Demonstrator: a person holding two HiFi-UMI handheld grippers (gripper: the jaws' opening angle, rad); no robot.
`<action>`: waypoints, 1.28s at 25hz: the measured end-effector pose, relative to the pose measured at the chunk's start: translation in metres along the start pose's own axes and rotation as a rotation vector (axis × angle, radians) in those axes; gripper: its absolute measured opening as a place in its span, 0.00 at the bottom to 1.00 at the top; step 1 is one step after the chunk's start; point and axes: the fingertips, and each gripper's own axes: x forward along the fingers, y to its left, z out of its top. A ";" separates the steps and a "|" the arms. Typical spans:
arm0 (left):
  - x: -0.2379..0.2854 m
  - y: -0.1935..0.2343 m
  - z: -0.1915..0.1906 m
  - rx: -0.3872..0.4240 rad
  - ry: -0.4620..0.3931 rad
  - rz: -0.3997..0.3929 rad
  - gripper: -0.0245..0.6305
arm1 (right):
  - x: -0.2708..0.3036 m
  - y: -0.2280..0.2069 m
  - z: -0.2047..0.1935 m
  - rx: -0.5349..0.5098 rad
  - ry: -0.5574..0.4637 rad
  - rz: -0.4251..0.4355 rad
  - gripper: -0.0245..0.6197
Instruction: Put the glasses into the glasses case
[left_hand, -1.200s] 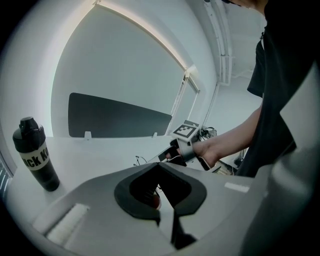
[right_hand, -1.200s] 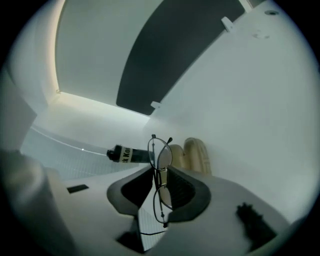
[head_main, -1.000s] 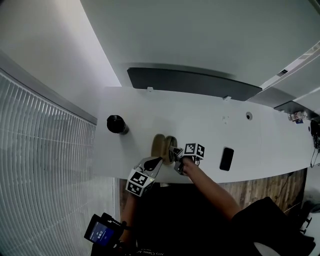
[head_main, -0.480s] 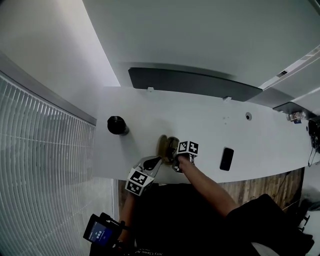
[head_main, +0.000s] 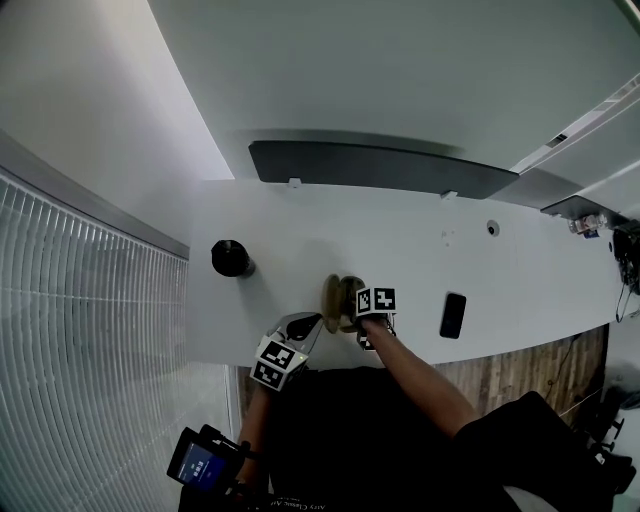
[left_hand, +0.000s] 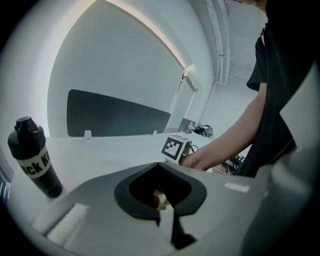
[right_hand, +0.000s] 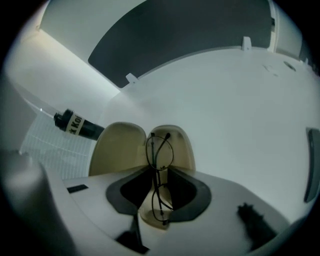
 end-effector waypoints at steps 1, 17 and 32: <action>0.002 0.000 -0.001 0.002 0.004 -0.004 0.05 | -0.001 -0.003 0.000 -0.027 0.005 -0.008 0.20; 0.030 -0.009 0.005 0.057 0.049 -0.084 0.05 | -0.016 0.007 -0.008 -0.061 0.048 0.046 0.30; 0.043 0.025 -0.050 -0.086 0.120 0.021 0.05 | -0.106 0.012 -0.019 -0.390 -0.188 0.170 0.30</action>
